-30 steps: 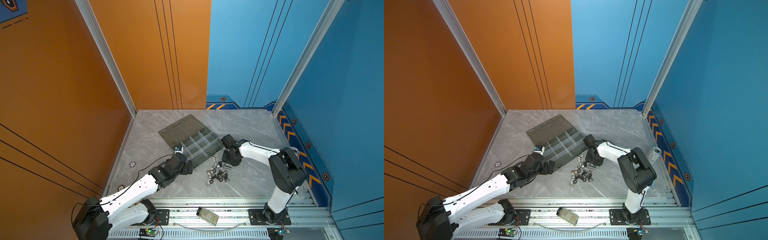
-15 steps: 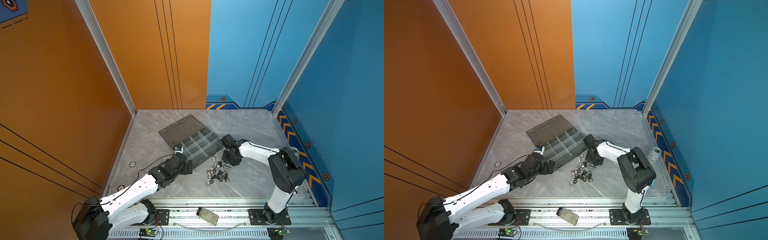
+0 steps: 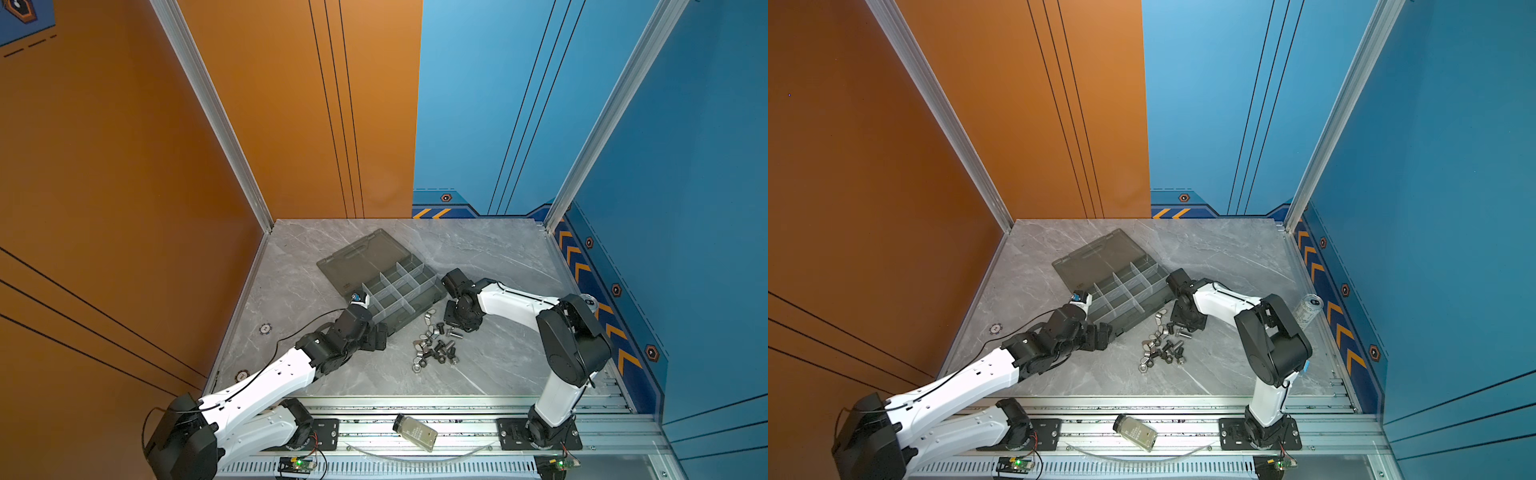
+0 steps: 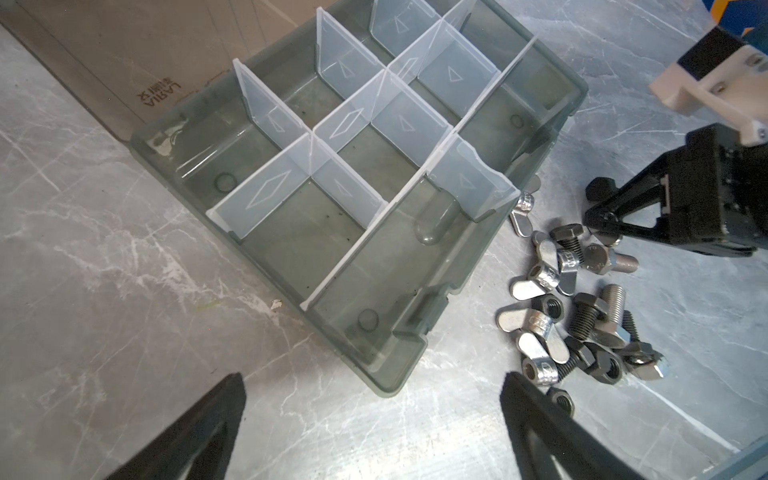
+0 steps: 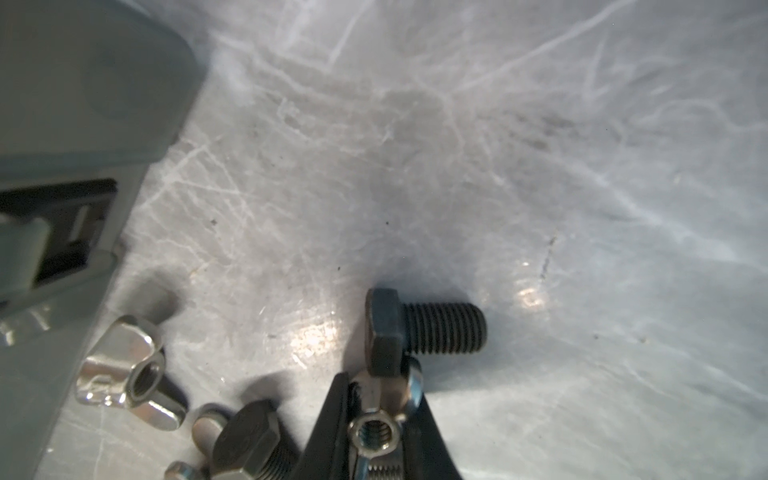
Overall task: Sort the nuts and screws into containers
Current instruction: 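Close the right gripper on a silver wing nut in the pile, then lift the wing nut and carry it over a box compartment with the right gripper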
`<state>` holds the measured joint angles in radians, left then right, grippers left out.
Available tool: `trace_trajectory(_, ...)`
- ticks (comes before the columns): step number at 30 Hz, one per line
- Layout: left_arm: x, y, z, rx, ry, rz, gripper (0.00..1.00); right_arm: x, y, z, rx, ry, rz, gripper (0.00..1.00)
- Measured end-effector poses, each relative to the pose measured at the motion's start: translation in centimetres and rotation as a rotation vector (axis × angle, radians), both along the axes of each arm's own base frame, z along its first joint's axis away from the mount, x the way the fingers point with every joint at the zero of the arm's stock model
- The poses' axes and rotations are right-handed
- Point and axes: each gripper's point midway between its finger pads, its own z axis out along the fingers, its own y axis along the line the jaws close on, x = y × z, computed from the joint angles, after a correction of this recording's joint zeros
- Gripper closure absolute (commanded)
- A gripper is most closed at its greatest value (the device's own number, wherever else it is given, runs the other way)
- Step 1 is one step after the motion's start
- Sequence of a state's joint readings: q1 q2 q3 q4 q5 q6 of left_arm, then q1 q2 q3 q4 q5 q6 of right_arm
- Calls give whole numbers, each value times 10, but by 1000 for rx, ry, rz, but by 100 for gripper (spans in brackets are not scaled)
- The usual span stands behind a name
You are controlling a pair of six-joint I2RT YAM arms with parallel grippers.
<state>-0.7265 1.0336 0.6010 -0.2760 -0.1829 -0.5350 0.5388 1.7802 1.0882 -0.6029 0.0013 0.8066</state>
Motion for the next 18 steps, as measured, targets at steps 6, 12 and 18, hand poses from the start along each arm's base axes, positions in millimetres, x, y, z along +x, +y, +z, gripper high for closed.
trace_trajectory(6, -3, -5, 11, -63, -3, -42, 2, 1, 2, 2, -8, -6, 92, 100)
trace_trajectory(12, -2, 0, 27, -153, -19, -41, 2, 6, 9, 22, 3, -37, 201, 100)
trace_trajectory(18, -4, 6, 31, -213, -9, -26, 2, 18, 28, 64, 79, -129, 302, 100)
